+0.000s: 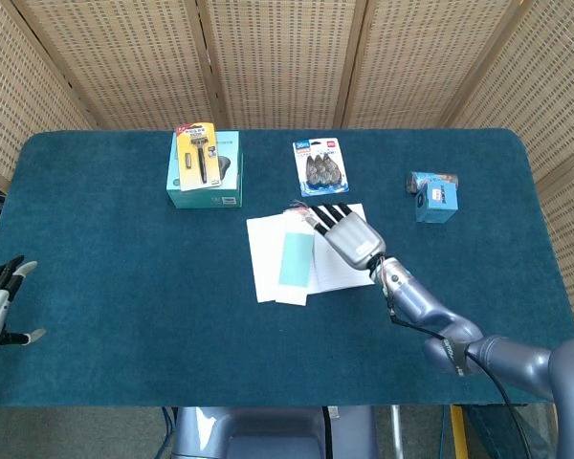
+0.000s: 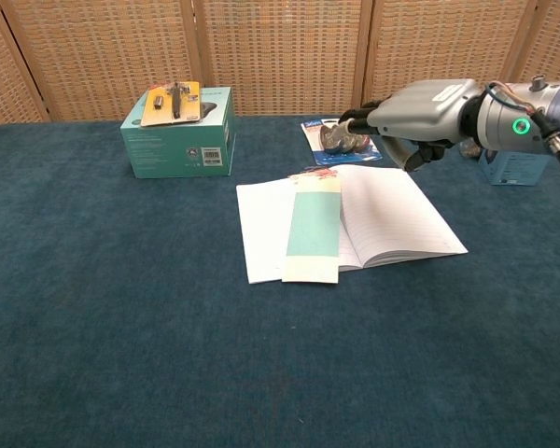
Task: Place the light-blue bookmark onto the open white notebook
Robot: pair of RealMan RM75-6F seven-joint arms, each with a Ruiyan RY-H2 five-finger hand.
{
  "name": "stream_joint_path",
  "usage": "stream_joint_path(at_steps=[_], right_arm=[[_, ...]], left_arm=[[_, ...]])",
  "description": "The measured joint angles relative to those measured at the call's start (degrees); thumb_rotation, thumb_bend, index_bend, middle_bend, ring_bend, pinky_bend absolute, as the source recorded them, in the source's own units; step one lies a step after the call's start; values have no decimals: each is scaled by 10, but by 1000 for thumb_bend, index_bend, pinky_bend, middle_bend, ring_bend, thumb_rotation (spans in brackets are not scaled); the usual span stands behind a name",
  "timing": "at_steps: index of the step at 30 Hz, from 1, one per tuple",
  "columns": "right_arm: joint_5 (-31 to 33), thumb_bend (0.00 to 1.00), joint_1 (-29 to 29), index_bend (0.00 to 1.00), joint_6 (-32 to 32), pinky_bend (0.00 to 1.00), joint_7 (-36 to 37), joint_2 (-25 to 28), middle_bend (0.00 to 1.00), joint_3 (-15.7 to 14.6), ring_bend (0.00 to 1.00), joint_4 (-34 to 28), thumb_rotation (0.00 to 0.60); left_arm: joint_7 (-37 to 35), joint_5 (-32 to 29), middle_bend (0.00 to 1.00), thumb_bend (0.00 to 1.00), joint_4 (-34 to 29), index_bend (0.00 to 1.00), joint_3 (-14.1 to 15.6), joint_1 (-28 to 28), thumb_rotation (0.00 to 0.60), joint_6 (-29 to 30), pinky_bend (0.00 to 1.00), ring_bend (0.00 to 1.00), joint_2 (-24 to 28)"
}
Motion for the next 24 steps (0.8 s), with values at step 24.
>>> stream_joint_path(at_steps=[24], right_arm=[[150, 1000, 58, 0, -22, 116, -207, -52, 0, -37, 0, -8, 600]], left_arm=[[-4, -5, 0, 0, 4, 0, 0, -5, 600, -9, 0, 0, -1]])
